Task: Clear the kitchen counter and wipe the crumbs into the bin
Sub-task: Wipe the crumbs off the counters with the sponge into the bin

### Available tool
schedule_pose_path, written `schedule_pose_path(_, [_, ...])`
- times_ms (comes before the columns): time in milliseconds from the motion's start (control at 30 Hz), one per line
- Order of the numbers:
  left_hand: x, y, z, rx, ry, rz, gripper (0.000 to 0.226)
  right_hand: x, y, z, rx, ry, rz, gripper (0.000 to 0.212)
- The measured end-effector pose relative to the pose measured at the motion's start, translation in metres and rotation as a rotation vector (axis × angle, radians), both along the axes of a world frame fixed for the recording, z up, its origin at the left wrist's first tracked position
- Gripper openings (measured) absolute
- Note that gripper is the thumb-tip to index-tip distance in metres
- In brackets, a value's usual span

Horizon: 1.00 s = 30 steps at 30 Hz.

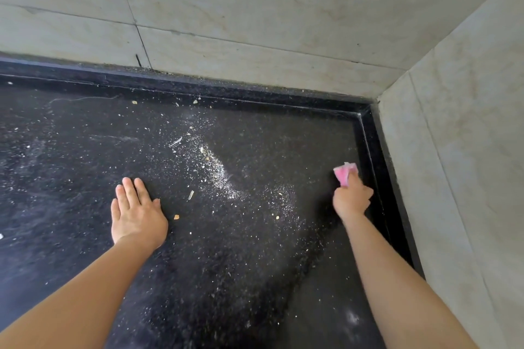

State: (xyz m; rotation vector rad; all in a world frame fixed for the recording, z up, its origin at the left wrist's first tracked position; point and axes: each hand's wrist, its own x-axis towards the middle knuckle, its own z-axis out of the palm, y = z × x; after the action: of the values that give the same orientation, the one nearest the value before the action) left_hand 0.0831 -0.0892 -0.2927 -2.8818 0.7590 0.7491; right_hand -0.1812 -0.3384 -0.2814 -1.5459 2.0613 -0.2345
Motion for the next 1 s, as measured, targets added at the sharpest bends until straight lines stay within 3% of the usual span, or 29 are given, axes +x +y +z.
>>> schedule_pose_path(100, [0.000, 0.000, 0.000, 0.001, -0.001, -0.004, 0.058, 0.042, 0.053, -0.010, -0.206, -0.034, 0.286, 0.073])
schedule_pose_path(200, [-0.001, -0.001, 0.003, 0.010, 0.001, -0.008, 0.058, 0.080, 0.101, -0.014, -0.081, -0.143, 0.631, 0.071])
schedule_pose_path(267, [-0.001, -0.001, 0.004, 0.017, 0.004, -0.008, 0.057, 0.093, 0.117, -0.007, 0.107, -0.368, 0.765, 0.047])
schedule_pose_path(333, [0.000, -0.001, 0.005, 0.023, 0.004, -0.013, 0.057, 0.095, 0.118, 0.007, 0.070, -0.470, 0.816, 0.023])
schedule_pose_path(400, [-0.001, -0.001, 0.004, 0.021, 0.003, -0.005, 0.057, 0.082, 0.098, 0.021, 0.015, -0.528, 0.629, 0.036])
schedule_pose_path(500, [0.000, -0.001, 0.002, 0.018, -0.003, -0.007, 0.057, 0.041, 0.049, 0.035, -0.087, -0.576, 0.167, 0.032])
schedule_pose_path(567, [0.000, -0.002, -0.001, 0.019, -0.013, -0.009, 0.057, 0.002, 0.020, 0.033, -0.139, -0.355, 0.127, 0.017])
schedule_pose_path(600, [0.001, -0.001, -0.002, 0.018, -0.017, -0.007, 0.058, -0.019, 0.010, 0.030, -0.136, -0.156, 0.177, 0.022])
schedule_pose_path(700, [0.001, -0.002, -0.005, 0.015, -0.025, 0.001, 0.058, -0.080, 0.018, 0.016, -0.062, 0.572, 0.459, 0.067])
schedule_pose_path(767, [0.000, -0.003, -0.006, 0.012, -0.033, 0.000, 0.058, -0.098, 0.039, 0.007, -0.050, 0.727, 0.526, 0.076])
schedule_pose_path(833, [0.000, -0.002, -0.006, 0.010, -0.036, 0.000, 0.058, -0.099, 0.056, 0.002, -0.058, 0.499, 0.386, 0.058])
schedule_pose_path(900, [-0.001, -0.002, -0.005, 0.014, -0.036, 0.000, 0.058, -0.093, 0.056, 0.011, -0.037, 0.088, 0.162, 0.024])
schedule_pose_path(933, [-0.001, -0.002, -0.005, 0.014, -0.038, -0.003, 0.058, -0.093, 0.054, 0.018, -0.051, -0.058, 0.099, 0.028])
schedule_pose_path(967, [-0.001, -0.002, -0.005, 0.013, -0.040, -0.003, 0.058, -0.094, 0.050, 0.023, -0.081, -0.105, 0.091, 0.028])
schedule_pose_path(1000, [-0.001, -0.003, -0.005, 0.012, -0.042, -0.004, 0.058, -0.098, 0.046, 0.027, -0.105, -0.009, 0.142, 0.018])
